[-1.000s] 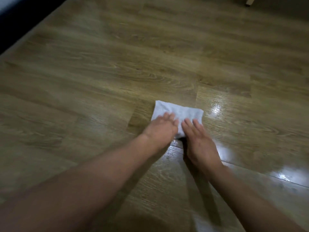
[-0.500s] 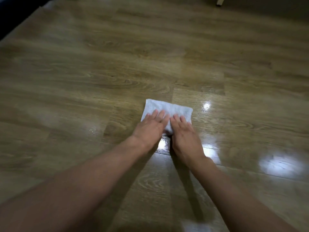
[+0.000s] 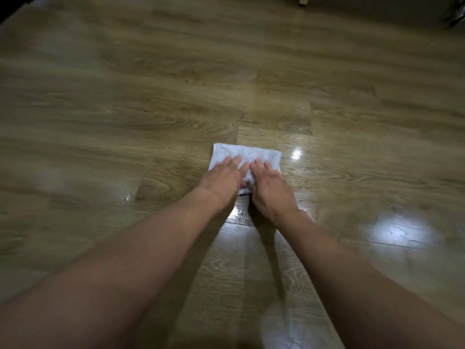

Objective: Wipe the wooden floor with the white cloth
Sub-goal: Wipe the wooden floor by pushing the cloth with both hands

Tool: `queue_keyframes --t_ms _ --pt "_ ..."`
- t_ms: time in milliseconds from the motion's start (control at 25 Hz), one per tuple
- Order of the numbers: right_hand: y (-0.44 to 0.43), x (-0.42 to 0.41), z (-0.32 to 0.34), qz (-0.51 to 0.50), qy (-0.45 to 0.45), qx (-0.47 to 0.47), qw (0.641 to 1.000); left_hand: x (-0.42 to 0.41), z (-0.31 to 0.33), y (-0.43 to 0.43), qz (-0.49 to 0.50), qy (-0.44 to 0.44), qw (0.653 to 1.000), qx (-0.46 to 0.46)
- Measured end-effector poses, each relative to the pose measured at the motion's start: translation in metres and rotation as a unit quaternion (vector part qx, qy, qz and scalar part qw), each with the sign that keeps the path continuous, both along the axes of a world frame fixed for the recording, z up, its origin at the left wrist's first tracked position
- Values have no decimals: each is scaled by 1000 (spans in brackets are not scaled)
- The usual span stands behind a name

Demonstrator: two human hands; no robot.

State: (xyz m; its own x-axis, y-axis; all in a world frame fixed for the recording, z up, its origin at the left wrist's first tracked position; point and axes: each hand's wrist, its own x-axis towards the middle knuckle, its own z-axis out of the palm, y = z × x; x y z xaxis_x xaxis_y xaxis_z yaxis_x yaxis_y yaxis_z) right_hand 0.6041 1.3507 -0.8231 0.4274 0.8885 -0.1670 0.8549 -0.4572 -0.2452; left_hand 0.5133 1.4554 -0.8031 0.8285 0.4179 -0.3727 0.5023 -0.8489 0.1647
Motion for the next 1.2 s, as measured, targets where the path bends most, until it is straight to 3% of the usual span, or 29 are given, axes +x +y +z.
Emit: queue_keyframes --t_ms 320,520,600,760,880,1200 --pt "-104 -48 -4 -8 4 11 1000 -40 -18 -56 -144 -23 988 59" --pt "-38 17 -1 23 -16 -60 998 5 -4 -34 -22 18 999 36" --pt "-46 21 3 33 -17 -56 998 12 -3 -44 -15 31 999 39" --pt "-146 -20 -8 -45 3 13 999 -4 -12 -102 -144 7 988 60" --pt "-180 -42 -10 -80 10 3 997 -13 -17 -123 -204 4 977 67" --pt "-100 18 -6 -53 -31 -73 995 42 5 -81 -82 72 994 -18"
